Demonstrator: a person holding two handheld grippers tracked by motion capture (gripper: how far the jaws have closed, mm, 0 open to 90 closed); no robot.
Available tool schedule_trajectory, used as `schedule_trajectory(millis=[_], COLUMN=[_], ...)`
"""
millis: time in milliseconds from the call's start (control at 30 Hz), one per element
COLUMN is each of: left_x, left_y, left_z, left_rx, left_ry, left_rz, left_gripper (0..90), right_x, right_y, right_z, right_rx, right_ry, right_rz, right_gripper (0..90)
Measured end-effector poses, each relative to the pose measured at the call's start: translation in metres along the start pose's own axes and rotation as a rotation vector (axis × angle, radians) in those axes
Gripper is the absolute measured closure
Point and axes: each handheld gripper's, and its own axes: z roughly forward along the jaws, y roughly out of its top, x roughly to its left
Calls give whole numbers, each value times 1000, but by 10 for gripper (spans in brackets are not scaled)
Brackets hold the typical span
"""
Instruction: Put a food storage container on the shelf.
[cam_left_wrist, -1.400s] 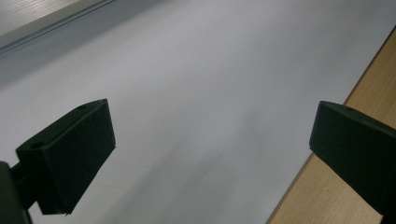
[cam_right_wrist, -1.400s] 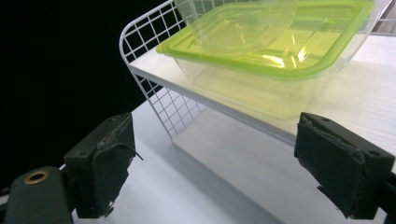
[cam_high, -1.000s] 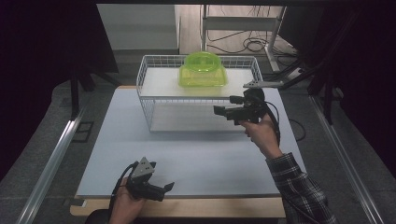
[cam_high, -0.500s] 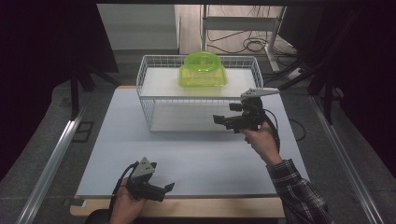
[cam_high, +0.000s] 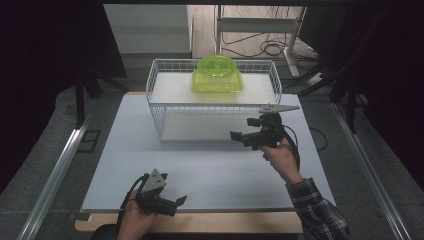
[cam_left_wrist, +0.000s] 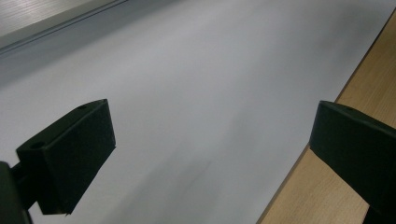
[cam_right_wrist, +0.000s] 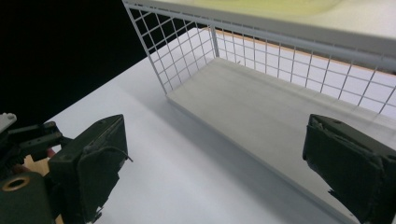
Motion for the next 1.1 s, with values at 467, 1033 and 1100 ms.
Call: schedule_trajectory(millis=[467, 1033, 1100], left_x=[0, 0, -1], left_y=[0, -1, -1], left_z=[0, 0, 0], left_rx=[2, 2, 3], left_ry=[4, 6, 7], left_rz=[7, 14, 14], left_gripper=[2, 2, 2], right_x=[-9, -3, -1], right_y=[-27, -50, -53], right_z=[2, 5, 6], right_rx=[3, 46, 54], right_ry=[-22, -53, -55], right_rz=[0, -57, -61], right_gripper=[49, 50, 50])
